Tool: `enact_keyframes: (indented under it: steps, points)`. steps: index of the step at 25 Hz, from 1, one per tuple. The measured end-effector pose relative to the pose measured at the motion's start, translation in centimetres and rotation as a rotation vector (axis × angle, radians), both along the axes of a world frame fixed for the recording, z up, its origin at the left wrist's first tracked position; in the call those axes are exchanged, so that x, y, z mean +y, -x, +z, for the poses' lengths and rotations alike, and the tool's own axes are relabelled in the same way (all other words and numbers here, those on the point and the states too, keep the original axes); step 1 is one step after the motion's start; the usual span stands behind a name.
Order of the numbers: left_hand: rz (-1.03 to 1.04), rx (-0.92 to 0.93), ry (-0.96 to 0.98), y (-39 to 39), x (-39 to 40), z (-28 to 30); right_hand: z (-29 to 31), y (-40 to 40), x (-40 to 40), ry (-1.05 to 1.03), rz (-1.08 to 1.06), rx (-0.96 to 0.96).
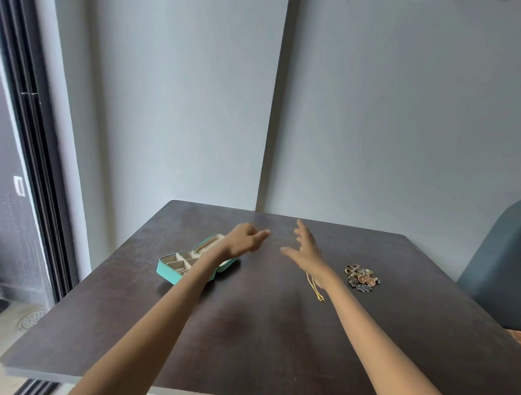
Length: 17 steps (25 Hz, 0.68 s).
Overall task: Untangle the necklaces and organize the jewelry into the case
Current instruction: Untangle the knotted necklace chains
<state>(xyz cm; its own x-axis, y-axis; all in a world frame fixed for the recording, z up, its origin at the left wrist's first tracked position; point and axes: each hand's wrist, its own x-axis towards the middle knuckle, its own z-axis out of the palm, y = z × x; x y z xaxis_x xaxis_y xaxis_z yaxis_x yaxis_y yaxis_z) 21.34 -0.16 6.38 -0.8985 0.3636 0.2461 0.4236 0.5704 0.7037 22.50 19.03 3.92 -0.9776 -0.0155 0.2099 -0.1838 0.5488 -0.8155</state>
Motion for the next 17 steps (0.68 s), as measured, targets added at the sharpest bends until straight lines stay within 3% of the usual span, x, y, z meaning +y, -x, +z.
enact_keyframes:
  steps: [2,4,7,9,11,14,15,17]
  points:
    - [0.079,0.139,0.384,-0.2,-0.2,-0.7,1.4,-0.1,0.1,0.281,-0.007,-0.02]
    - [0.175,0.279,0.546,-0.6,0.0,-1.3,2.3,-0.3,0.3,0.307,0.022,-0.033]
    - [0.293,0.436,0.582,-0.6,0.9,-2.2,2.6,-0.6,0.3,0.324,0.042,-0.033]
    - [0.269,0.377,0.466,0.3,0.9,-2.7,2.2,-0.7,0.4,0.411,0.058,-0.057]
    - [0.184,0.135,0.099,0.8,1.3,-2.4,1.7,-0.8,0.7,0.594,0.085,-0.072]
    - [0.076,-0.374,-1.099,0.5,1.9,-0.4,1.2,-1.0,1.1,1.161,0.064,-0.059]
    - [0.042,-0.509,-1.415,0.6,1.8,0.2,1.1,-1.1,1.3,1.323,0.022,-0.053]
    - [0.044,-0.65,-1.7,1.5,1.2,0.9,0.4,-1.2,1.8,1.493,-0.078,-0.062]
